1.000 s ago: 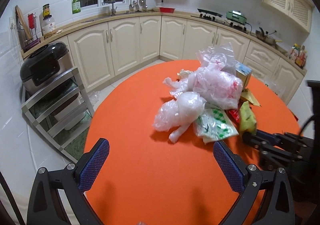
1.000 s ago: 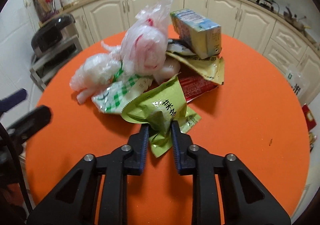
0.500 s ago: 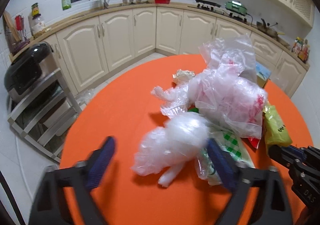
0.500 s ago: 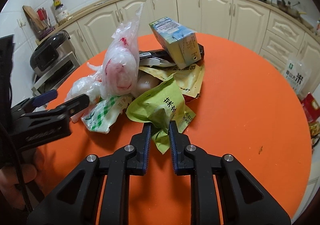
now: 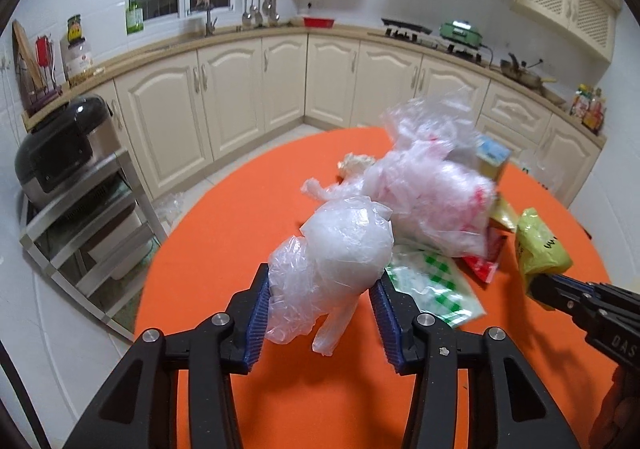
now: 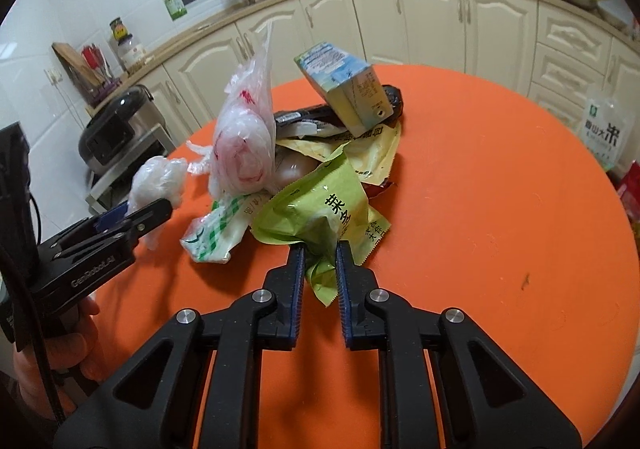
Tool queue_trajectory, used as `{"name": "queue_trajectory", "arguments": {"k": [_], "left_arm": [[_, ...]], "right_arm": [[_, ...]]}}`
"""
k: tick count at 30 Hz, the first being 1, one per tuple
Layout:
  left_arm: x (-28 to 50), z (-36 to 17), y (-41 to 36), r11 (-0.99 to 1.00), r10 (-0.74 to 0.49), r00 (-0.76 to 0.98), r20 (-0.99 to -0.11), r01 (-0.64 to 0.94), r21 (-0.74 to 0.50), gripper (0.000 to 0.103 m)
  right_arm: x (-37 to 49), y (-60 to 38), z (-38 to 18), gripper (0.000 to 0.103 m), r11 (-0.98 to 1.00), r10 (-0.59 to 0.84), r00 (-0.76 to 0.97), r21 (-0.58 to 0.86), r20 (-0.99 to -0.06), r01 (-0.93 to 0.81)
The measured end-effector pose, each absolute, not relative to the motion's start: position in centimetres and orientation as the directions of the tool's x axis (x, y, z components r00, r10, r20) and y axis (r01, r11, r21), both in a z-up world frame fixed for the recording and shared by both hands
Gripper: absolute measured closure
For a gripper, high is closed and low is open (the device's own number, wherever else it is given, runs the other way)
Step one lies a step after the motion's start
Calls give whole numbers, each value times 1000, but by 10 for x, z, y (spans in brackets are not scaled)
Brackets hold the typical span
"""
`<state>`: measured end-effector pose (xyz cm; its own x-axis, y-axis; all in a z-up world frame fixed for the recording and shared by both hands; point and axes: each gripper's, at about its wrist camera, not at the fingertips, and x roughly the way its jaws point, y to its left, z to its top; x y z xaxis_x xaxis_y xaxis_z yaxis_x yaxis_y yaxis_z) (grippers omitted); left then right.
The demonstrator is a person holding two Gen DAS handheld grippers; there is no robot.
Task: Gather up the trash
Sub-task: 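Carry both items to the blue bin and open both tools over it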
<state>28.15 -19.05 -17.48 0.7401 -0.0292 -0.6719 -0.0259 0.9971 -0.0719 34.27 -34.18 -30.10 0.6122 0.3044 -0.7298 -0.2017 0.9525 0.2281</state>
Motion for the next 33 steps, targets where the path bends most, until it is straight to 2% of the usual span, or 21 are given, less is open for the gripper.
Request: {"name": "queue_trajectory", "arguments": {"k": [16,28,33], "left_arm": [[182,-143,-219,993,-120,814,-568,98,-69,59],[104,-103,-256,979,-198,883,-426,198,-45,59],[80,-96,-284,958,-274,880,-388,283,-36,59]], "right_arm": [[272,-367,-241,89,954,293,735,236,-611,-184],[194,-407,-165,89,965,232,869,214,-438,-150],[160,-435,-148,89,972,173,905,215,-389,-94]]}}
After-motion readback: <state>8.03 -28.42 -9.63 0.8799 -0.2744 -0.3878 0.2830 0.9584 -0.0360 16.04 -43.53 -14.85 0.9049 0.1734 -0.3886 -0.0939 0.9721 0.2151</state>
